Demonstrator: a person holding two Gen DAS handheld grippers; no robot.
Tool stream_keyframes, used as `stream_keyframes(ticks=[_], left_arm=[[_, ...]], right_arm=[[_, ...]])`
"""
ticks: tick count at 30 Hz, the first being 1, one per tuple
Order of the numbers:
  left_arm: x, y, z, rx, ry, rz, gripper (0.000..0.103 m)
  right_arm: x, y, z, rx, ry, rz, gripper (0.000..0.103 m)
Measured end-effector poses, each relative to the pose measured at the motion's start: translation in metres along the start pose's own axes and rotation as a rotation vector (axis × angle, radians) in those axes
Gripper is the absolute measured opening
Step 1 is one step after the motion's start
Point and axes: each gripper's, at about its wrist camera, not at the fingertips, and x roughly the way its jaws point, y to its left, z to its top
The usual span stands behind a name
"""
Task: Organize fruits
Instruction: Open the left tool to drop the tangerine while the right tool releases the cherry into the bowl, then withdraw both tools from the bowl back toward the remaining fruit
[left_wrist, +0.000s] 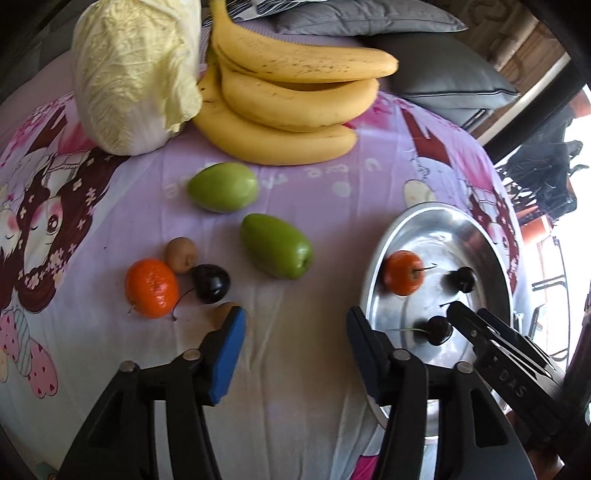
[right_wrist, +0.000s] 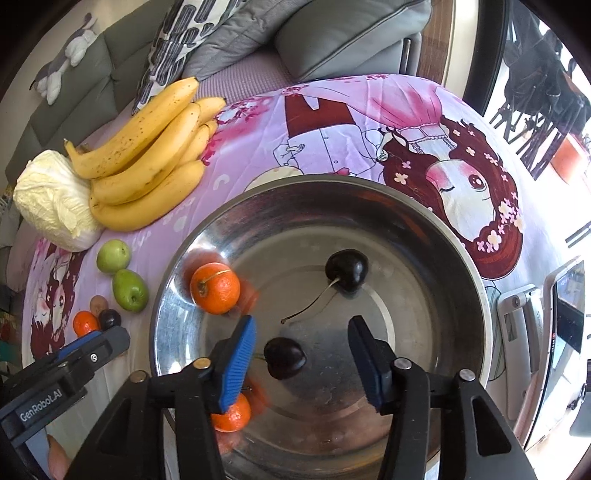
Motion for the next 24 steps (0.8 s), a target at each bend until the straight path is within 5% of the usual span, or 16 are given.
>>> stream_keyframes(ticks=[2,4,6,23,24], left_arm=[[0.000,0.001,-0.001,-0.005,0.001,0.016,0.062],[0.002,0.003,0.000,-0.014,0.001,0.037,0.078],[0.000,0.006,-0.001,-0.025,-0.009,0.050,0.084],[-0.001,0.014,-0.003,-0.039,-0.043,0.107,0.087],[0.000,0.013,-0.004,-0.038,-0.040,0.109,0.094]], right_arm=[[0.001,0.002,0.000,-0.007,0.002,-0.009,0.066],[0.002,0.003,0.000,-0.014,0.003,-0.020,0.072],[0.003,0.003,0.000,-0.020,0.002,-0.031,0.074],[0.000,0.010,0.000,-0.068,-0.041,-0.059,0.103],[0.001,0.010,0.000,-0.070,-0.042,-0.061,0.103]])
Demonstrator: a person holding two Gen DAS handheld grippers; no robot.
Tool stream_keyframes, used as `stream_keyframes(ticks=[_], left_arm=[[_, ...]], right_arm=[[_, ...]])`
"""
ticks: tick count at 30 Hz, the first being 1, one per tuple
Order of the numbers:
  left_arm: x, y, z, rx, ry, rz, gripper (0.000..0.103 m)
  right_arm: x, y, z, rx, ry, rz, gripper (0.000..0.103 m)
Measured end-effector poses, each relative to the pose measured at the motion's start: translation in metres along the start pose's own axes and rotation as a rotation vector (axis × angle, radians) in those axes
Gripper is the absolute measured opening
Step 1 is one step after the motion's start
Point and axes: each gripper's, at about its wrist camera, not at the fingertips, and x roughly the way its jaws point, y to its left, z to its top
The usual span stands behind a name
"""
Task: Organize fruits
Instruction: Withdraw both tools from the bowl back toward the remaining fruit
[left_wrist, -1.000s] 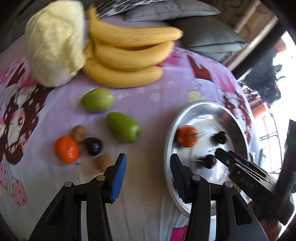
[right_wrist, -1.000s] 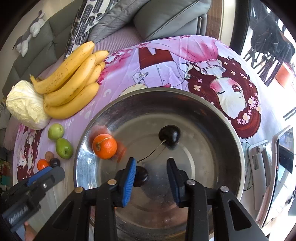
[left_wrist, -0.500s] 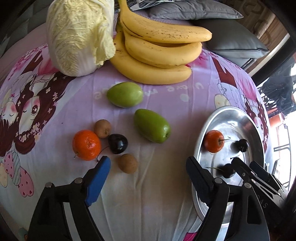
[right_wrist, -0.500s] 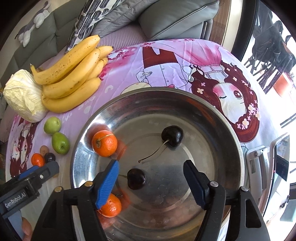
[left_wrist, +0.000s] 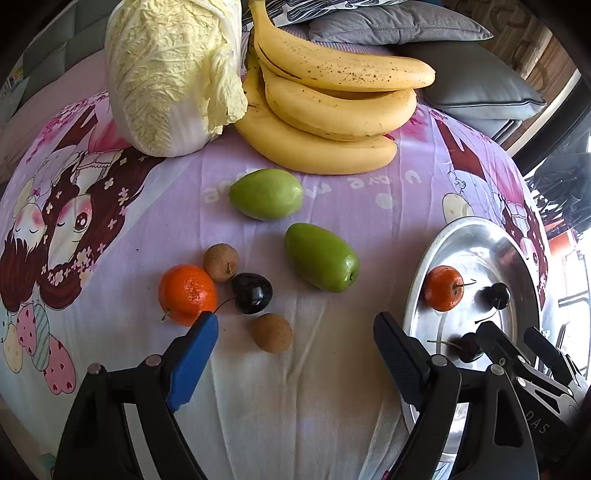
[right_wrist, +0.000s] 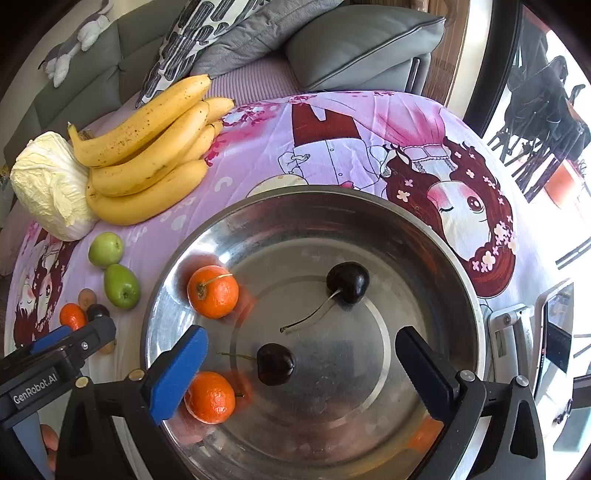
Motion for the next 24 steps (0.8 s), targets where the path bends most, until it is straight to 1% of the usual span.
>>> stream_keyframes(ticks=[1,8,12,16,19,24], left_arm=[[0.000,0.000,0.000,0.002,0.002,0.002,0.103],[-0.004,0.001,0.000,-0.009,-0.020,-0.006,0.103],[-0.004,0.005,0.000,-0.024,0.002,-0.013,0.103],[-0.002,0.009,-0.001,-0.035,0.017,0.001,0.103],[-0.002,0.012,-0.002,-0.045,0.024,0.000,0.103],[-0.007,0.020,-0.003,-0.050,0.027,-0.006,0.103]], right_arm=[[0.000,0.000,0.000,-0.001,-0.002,-0.004,0.103],[0.000,0.001,-0.001,0.017,-0.009,0.016,0.103],[0.001,0.004,-0.002,0.010,0.000,0.024,0.103],[0.003,0.010,-0.003,-0.006,0.011,0.028,0.103],[0.003,0.013,-0.005,-0.026,0.016,0.023,0.103],[0.001,0.017,-0.005,-0.041,0.011,0.039,0.103]])
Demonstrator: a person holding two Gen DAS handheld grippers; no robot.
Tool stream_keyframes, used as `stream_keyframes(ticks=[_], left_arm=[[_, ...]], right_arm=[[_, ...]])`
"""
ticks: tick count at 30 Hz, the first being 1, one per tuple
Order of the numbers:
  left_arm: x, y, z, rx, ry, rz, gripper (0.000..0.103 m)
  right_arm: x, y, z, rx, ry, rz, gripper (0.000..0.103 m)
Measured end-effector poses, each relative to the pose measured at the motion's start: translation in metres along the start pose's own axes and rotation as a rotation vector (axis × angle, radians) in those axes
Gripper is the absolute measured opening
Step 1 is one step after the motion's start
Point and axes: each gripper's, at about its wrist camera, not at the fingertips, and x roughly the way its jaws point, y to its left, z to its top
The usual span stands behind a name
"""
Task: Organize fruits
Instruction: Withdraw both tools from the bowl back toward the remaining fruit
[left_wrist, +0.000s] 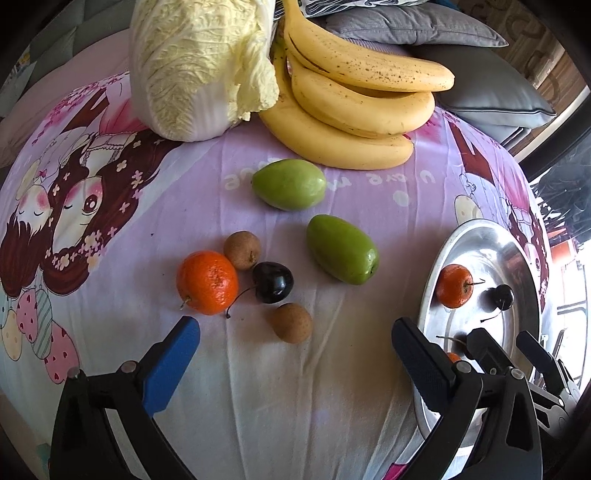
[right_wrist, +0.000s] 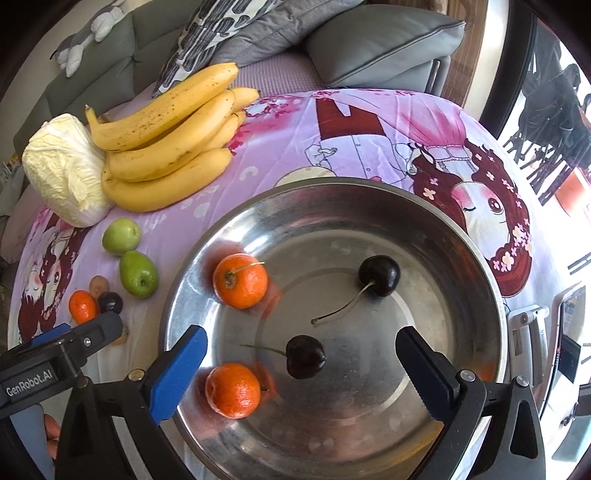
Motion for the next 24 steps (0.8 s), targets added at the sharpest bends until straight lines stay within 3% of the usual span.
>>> stream_keyframes(ticks=[7,17,24], left_arm=[[-0.016,0.026,0.004,-0.015,-0.029,0.026,0.103],[-0.024,0.083,0.015,-0.127,-0.041,0.051,0.103],[-0.018,0.108,0.014,-0.200,-0.020,-0.013,0.103]], right_arm=[[-0.004,0.014,0.000,-0.031,-0.001,0.043,0.103],[-0.012,0.054,-0.004,-0.104,-0.012,0.115,0.103],[-0.011,0.095,-0.009,-0.200,0.002,0.180,0.103]])
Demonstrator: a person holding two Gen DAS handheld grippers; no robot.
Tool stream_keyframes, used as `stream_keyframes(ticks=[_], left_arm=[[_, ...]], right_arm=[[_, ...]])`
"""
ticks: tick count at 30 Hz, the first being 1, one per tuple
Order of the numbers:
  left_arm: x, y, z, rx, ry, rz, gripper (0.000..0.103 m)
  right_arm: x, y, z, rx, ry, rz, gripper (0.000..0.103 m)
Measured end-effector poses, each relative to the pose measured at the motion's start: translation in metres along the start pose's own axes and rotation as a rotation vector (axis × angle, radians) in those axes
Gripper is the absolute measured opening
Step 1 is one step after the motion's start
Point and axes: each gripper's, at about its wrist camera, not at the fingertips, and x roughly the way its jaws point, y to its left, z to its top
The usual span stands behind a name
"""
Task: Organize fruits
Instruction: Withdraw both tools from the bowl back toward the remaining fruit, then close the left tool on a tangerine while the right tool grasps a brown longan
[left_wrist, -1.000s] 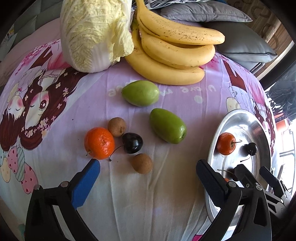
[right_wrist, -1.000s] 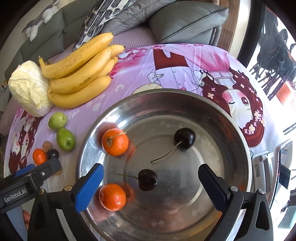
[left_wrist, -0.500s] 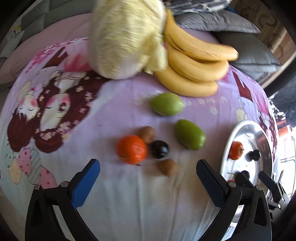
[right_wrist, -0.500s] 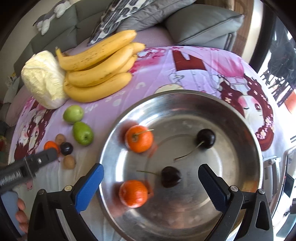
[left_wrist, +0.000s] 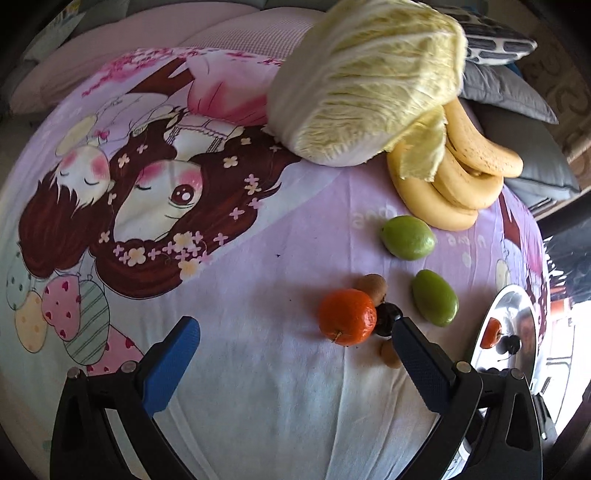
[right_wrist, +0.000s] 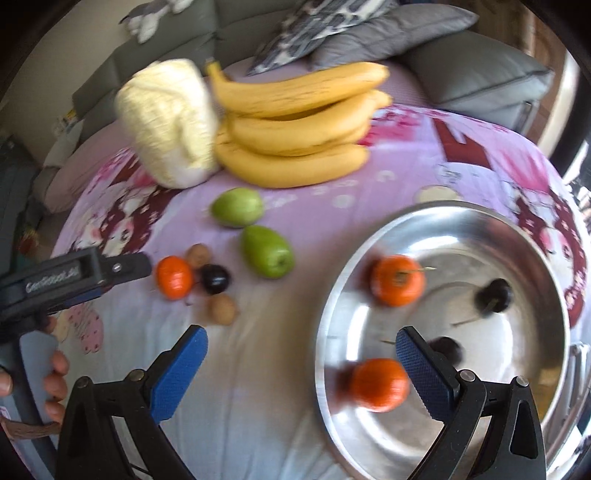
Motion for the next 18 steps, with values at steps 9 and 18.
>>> stream_keyframes(ticks=[9,18], left_arm=[[0.010,0.006,0.006,0.013,0.005,-0.052,0.103],[0.020,0.017,0.014,-0.062,0.035,-0.114,0.103]], right_arm=[[0.015,0.033,0.006,-0.071,0.014,0.018,0.102],[0.027,0.047,0.009,-0.112,0.012,0.029,0.085]])
